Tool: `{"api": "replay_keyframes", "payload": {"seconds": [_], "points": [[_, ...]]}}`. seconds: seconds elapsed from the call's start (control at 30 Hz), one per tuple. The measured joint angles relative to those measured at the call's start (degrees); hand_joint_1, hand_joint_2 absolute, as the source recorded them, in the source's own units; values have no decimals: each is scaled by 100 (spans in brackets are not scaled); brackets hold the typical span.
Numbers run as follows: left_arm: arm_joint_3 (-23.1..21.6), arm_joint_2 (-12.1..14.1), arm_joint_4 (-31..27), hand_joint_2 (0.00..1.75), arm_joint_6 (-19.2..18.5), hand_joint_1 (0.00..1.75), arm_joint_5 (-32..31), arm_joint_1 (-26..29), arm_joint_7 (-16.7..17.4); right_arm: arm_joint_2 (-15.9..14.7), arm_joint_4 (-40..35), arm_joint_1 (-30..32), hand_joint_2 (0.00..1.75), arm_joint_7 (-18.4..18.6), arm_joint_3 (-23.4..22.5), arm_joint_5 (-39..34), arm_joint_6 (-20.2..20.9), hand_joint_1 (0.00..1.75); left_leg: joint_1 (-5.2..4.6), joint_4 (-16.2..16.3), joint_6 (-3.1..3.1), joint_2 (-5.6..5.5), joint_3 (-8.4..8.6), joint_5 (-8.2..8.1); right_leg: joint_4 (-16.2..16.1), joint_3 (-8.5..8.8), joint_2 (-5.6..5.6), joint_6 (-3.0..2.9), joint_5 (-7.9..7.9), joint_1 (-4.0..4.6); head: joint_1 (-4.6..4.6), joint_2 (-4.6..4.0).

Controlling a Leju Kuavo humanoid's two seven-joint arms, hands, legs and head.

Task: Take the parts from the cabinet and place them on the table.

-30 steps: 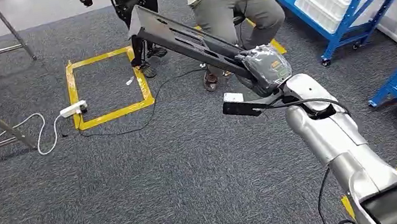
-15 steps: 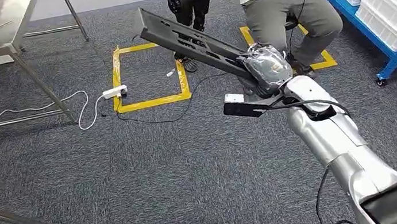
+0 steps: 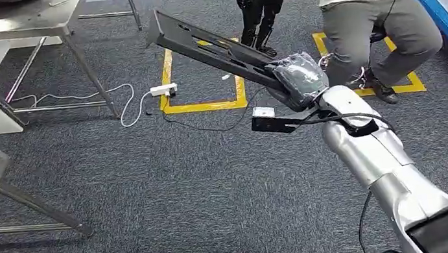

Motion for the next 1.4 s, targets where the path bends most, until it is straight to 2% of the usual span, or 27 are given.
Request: {"api": "replay_keyframes", "payload": {"seconds": [0.07,0.1,0.17,0.2,0.23,0.3,0.33,0.37,0.5,0.53,0.57,0.6,0.67,0.7,0.77,0.83,0.87,0.9,0.93,0.97,1.03,1.1,1.17,1.23,1.3,1.33,1.4], "points": [[0,4,0,175,2,0,0,-3,-2,-13,0,-4,175,0,-4,-2,0,175,34,-43,87,-82,16,39,312,-150,442,2,-199,-82,7,0],[0,15,0,175,2,0,0,-14,-2,-18,0,-7,175,0,-9,-11,-4,175,36,-44,128,-130,7,48,794,-369,605,-28,-409,-106,18,0],[0,13,0,175,2,0,0,-22,-2,-63,22,27,175,-4,-7,-4,-4,175,33,-43,136,-286,1,52,1722,-818,704,-16,-711,-122,15,0],[0,9,0,175,0,0,0,-13,-2,-68,37,53,175,-4,-7,-4,-2,175,30,-41,139,-373,1,56,1856,-899,714,25,-701,-131,9,0],[0,9,0,175,2,0,0,-10,-2,-70,39,58,175,-4,-7,-4,-4,175,30,-41,137,-405,2,57,1788,-874,715,43,-658,-133,13,0],[0,11,0,175,2,0,0,-6,-2,-72,39,48,175,-4,-9,-4,-4,175,39,-37,121,-528,5,68,919,-474,740,147,-265,-149,13,0],[0,9,2,175,2,0,0,-8,-2,-77,39,38,175,-4,-13,-4,-4,175,43,-37,106,-575,8,76,391,-218,809,176,-66,-175,16,0],[0,11,0,175,2,0,0,-12,-2,-70,39,30,175,-4,-15,-7,-4,175,16,-19,65,-629,-19,81,31,-72,979,160,12,-189,15,0],[0,11,2,175,2,0,0,22,0,-42,42,21,175,-11,-13,-2,-4,175,21,-72,-66,-744,-66,145,33,-85,823,20,91,-110,7,0],[0,26,2,175,2,0,0,26,-2,-42,42,16,175,-11,-13,-2,-4,175,40,-39,-75,-693,-96,109,-11,-66,782,-45,132,-248,9,0],[0,15,2,175,2,0,0,31,-2,-22,39,11,175,-9,-13,-5,-4,175,-2,192,-85,-398,-187,-101,-20,-68,749,-115,144,-212,-21,0],[0,17,2,175,2,0,0,25,-2,-24,39,12,175,-9,-15,-7,-4,175,7,522,-104,-267,-327,-312,-20,-70,732,-148,143,-201,-46,0],[0,18,2,175,2,0,0,8,-2,-28,44,21,175,-9,-13,-2,-4,175,11,1471,-130,-174,-743,-745,-18,-79,657,-154,139,-163,-35,0],[-2,17,2,175,2,0,0,8,0,-28,46,27,175,-9,-13,-2,-4,175,12,1756,-138,-171,-868,-810,-17,-82,622,-154,139,-159,-37,0],[0,20,2,175,2,0,0,11,-2,-28,50,37,175,-9,-7,-2,-4,175,16,1451,-141,-150,-676,-572,-15,-78,567,-153,138,-158,-39,0],[0,33,2,175,2,0,0,7,-2,-26,50,34,175,-9,-7,-2,-4,175,34,400,-134,-53,-80,-126,-6,-67,534,-147,134,-156,-39,0],[0,33,2,175,2,0,0,-4,-2,-24,50,26,175,-9,-7,-2,-4,175,24,51,-132,42,113,-151,6,-77,514,-114,114,-106,-35,0],[0,31,2,175,0,0,0,-8,-2,-33,50,15,175,-9,-13,-2,-4,175,10,24,-72,-5,102,-120,25,-102,508,-104,109,-65,-28,0],[0,22,2,175,0,0,0,-5,-2,-28,50,14,175,-9,-15,-2,-7,175,14,19,-56,-21,98,-107,25,-109,500,-103,108,-51,-13,0],[0,6,2,175,2,0,0,-2,-2,-31,50,15,175,-9,-18,-2,-7,175,15,10,-63,-24,96,-95,42,-107,503,-175,87,-16,-11,0],[0,9,2,175,0,0,0,-2,-2,-37,52,16,175,-9,-15,-2,-6,175,-30,16,-44,-49,95,-90,24,-103,497,-163,105,-20,-15,0],[0,26,2,175,2,0,0,-3,-2,-15,50,12,175,-11,-15,-2,-7,175,-90,29,64,-92,78,-105,-44,-75,440,-10,144,-64,-24,0],[0,26,2,175,65,0,30,3,19,2,59,6,175,-74,-18,11,-24,175,-19,-76,152,-159,146,-46,8,-115,447,42,74,-73,-17,0],[22,35,2,175,247,0,142,-3,110,386,388,-179,175,-155,0,162,-243,175,-4,-90,187,-181,133,-28,627,-396,638,-3,-249,-104,86,0],[63,41,2,175,278,0,171,-24,138,913,936,-351,175,-79,109,262,-511,175,-8,-89,185,-171,119,-26,1548,-820,663,-5,-577,-115,72,0],[68,46,2,175,278,0,171,-33,138,1066,1094,-353,175,-70,138,269,-561,175,-8,-89,185,-217,118,-20,1730,-878,662,26,-593,-128,72,0],[83,52,2,175,278,0,166,-45,140,1302,1391,-401,175,-92,186,238,-647,175,12,-84,159,-415,118,0,1331,-614,685,117,-383,-166,81,0]]}}
